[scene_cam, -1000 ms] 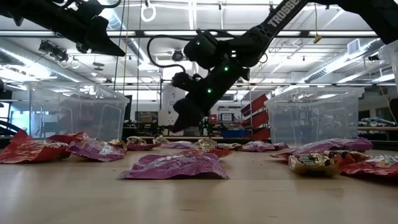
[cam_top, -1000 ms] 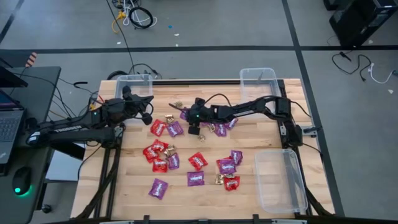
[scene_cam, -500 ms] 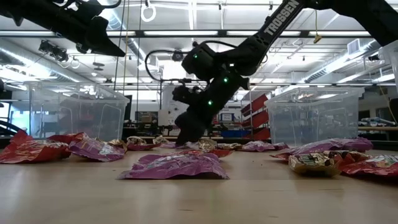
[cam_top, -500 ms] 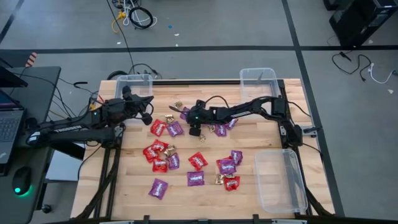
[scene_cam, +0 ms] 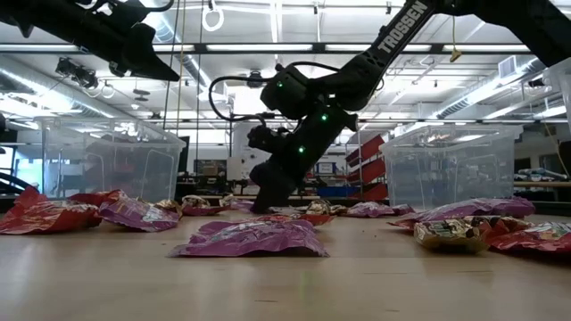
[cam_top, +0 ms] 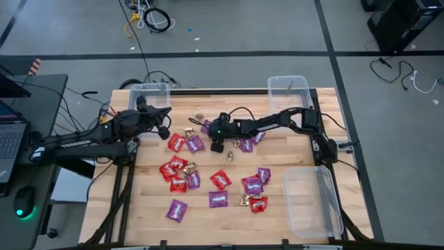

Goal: Sort candy
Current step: Put the purple candy into the top right transparent bin

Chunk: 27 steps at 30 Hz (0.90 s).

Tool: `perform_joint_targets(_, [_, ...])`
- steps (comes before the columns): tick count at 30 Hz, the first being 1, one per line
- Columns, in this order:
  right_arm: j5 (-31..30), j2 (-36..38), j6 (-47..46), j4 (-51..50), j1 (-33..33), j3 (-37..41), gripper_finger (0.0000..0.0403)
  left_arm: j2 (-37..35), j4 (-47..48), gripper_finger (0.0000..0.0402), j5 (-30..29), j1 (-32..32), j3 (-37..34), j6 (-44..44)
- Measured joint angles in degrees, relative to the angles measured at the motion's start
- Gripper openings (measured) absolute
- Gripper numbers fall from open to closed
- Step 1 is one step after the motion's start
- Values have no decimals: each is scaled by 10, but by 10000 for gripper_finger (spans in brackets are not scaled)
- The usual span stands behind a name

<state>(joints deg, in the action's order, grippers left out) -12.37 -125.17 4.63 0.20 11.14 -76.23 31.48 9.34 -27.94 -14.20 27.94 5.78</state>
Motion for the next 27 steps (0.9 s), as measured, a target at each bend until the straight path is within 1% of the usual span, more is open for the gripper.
perform_joint_targets(7, [13,-1,5,-2,0,0,52,0,0,9,0,0,0,0])
perform_joint_targets(11, [17,-1,5,-1,1,0,16,0,0,9,0,0,0,0])
perform_joint_targets(14, [17,-2,5,1,1,1,7,0,0,9,0,0,0,0])
perform_joint_targets(20, [18,1,13,13,1,2,4,0,0,9,0,0,0,0])
perform_joint_targets(27, [22,22,14,-2,0,5,0,0,0,9,0,0,0,0])
